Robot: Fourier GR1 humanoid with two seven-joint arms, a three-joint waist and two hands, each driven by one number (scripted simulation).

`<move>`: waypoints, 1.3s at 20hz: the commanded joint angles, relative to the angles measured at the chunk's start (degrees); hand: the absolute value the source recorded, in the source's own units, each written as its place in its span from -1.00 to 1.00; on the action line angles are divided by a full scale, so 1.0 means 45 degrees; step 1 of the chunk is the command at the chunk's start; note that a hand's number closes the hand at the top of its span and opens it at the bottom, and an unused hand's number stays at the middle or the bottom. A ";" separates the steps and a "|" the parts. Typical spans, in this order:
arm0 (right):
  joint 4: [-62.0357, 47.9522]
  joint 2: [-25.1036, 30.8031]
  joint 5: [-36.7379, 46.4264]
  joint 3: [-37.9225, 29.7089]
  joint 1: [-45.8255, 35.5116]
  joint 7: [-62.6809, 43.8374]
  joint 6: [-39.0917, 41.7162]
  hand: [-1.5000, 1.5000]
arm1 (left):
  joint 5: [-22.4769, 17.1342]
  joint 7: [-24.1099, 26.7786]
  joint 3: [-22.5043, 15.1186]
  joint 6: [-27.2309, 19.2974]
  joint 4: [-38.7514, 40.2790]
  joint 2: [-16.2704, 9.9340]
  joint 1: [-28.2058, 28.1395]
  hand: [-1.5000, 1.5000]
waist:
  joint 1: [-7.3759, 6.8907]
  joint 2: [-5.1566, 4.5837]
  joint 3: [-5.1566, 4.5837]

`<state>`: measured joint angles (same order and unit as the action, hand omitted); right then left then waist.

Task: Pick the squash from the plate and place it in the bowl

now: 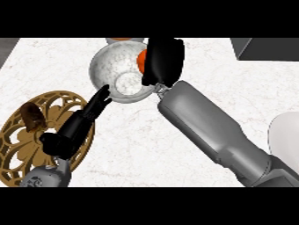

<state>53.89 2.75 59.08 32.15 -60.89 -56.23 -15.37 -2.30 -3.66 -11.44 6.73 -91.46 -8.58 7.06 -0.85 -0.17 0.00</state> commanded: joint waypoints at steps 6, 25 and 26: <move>-0.1832 -0.0377 -0.3640 -0.3039 0.0615 0.2240 0.1047 -1.00 | -0.0067 -0.0379 -0.0040 0.0157 -0.0367 0.0076 0.0029 0.00 | -0.0063 -0.0031 0.0007; -0.0010 0.1295 -0.5555 -0.7012 0.2314 0.6274 -0.3724 -1.00 | 0.0352 0.0550 0.0187 0.0322 0.0094 0.0222 -0.0636 0.00 | 0.0268 0.0055 0.0006; 0.1176 0.1338 -0.5326 -0.6678 0.2884 0.5602 -0.3353 -1.00 | -0.0220 -0.0410 0.0682 0.0417 -0.0635 -0.0036 -0.0635 0.00 | 0.0326 0.0124 0.0004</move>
<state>51.85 6.83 37.59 4.20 -52.99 -30.86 -30.62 -2.29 -4.32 -9.09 8.29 -92.14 -8.49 5.85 0.25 0.17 0.03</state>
